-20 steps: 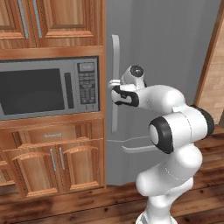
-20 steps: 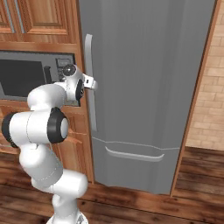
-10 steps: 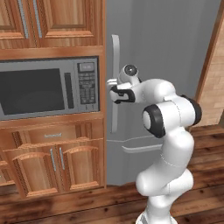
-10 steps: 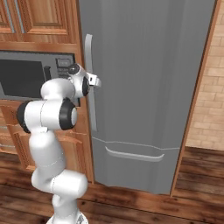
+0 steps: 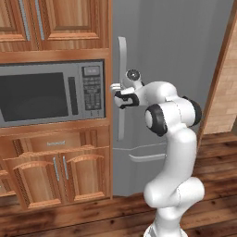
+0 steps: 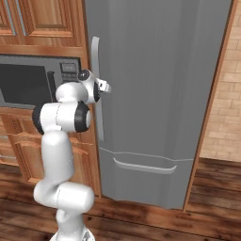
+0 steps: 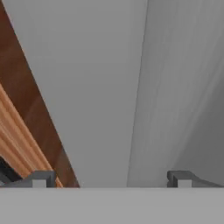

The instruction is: Take the lemon wedge from the fridge and place it on the plate with fish on the dining counter.

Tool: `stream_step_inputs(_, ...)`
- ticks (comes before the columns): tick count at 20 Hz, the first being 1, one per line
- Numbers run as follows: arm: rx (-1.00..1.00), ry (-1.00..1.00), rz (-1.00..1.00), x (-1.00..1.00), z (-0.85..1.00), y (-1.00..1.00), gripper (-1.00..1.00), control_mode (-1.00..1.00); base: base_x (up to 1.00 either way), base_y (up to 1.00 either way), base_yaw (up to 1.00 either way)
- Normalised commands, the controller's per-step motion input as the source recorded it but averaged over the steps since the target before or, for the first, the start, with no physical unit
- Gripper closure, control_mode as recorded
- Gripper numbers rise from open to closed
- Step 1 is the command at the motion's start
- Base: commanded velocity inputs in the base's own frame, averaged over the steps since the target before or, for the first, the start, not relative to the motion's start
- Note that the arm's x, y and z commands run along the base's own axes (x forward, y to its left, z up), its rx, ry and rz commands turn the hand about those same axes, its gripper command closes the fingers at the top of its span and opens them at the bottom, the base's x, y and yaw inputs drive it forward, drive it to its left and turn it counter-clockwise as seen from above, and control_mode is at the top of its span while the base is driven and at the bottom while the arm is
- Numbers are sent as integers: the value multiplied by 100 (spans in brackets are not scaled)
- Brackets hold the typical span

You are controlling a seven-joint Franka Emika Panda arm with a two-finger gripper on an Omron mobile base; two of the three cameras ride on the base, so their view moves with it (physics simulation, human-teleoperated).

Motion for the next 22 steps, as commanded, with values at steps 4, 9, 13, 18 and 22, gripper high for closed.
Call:
stream_step_inputs(4,0,0,0,59,-20,0,-100,-100,0,0,0)
stream_step_inputs(9,0,0,0,61,-23,0,-100,-100,0,0,0)
stream_step_inputs(13,0,0,0,58,-24,0,100,-100,0,0,0)
stream_step_inputs(18,0,0,0,8,-3,0,100,-100,0,0,0)
stream_step_inputs(22,0,0,0,0,0,0,100,-100,0,0,0)
